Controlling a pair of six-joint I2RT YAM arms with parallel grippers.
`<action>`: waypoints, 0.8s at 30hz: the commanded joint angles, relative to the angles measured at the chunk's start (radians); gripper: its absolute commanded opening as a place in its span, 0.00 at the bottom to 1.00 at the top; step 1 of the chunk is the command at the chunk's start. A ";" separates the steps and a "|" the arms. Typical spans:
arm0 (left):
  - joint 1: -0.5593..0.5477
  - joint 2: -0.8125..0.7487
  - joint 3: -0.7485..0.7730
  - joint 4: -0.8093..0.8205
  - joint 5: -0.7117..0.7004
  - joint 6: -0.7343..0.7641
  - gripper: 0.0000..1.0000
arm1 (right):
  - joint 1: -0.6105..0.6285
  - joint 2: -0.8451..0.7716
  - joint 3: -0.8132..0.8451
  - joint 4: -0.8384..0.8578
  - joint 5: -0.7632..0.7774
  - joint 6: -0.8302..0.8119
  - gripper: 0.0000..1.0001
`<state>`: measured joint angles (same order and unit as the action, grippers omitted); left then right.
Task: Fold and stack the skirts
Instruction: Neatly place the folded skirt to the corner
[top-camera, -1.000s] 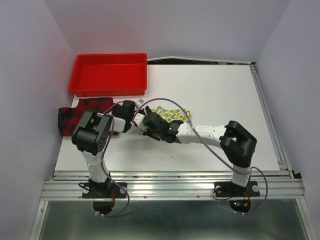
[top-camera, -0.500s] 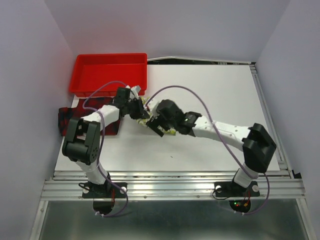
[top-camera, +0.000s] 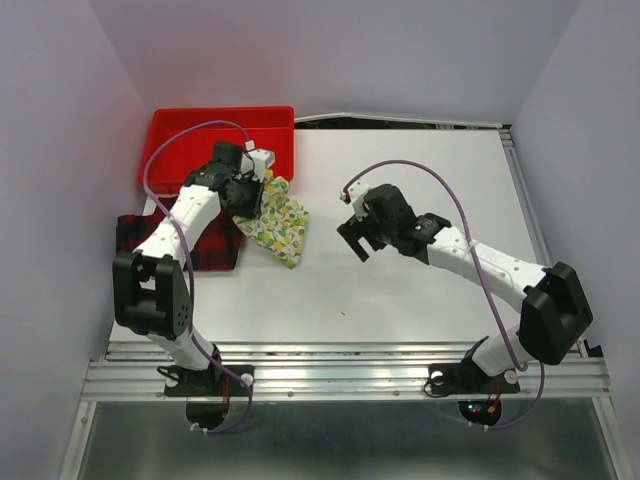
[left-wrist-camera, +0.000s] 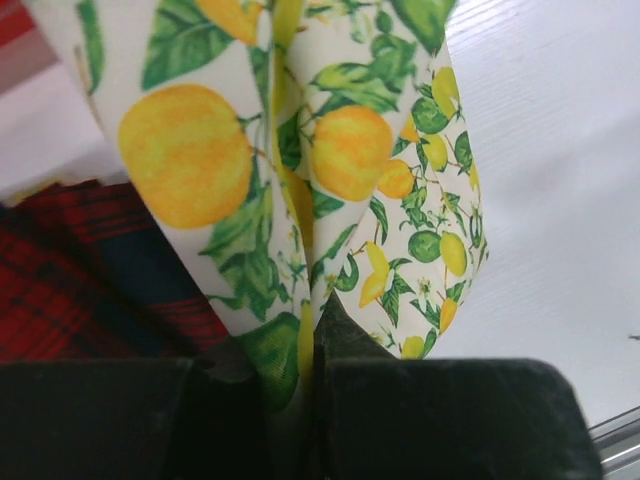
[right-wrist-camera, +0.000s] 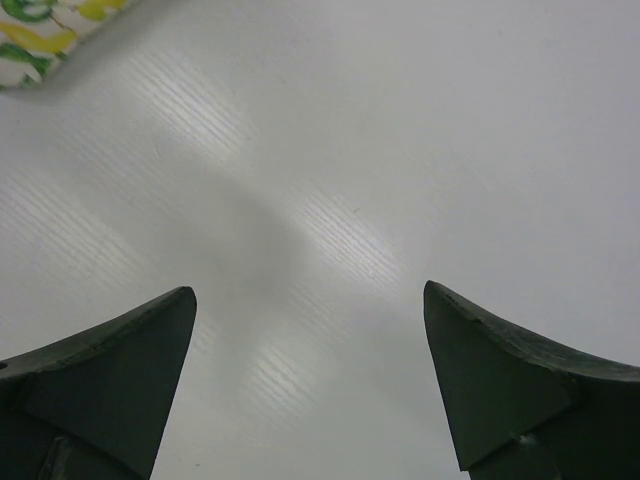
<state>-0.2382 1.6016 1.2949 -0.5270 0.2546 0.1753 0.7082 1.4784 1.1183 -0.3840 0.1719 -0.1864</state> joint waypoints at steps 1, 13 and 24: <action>0.094 -0.048 0.102 -0.128 0.000 0.162 0.00 | 0.004 -0.061 -0.017 -0.010 0.018 -0.001 1.00; 0.316 -0.146 0.121 -0.166 0.074 0.259 0.00 | 0.004 -0.053 -0.017 -0.019 0.035 -0.022 1.00; 0.494 -0.134 0.218 -0.257 0.201 0.274 0.00 | 0.004 -0.036 -0.005 -0.035 0.029 -0.016 1.00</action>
<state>0.1978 1.5059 1.5005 -0.7609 0.4004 0.4210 0.7082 1.4456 1.1023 -0.4206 0.1913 -0.1982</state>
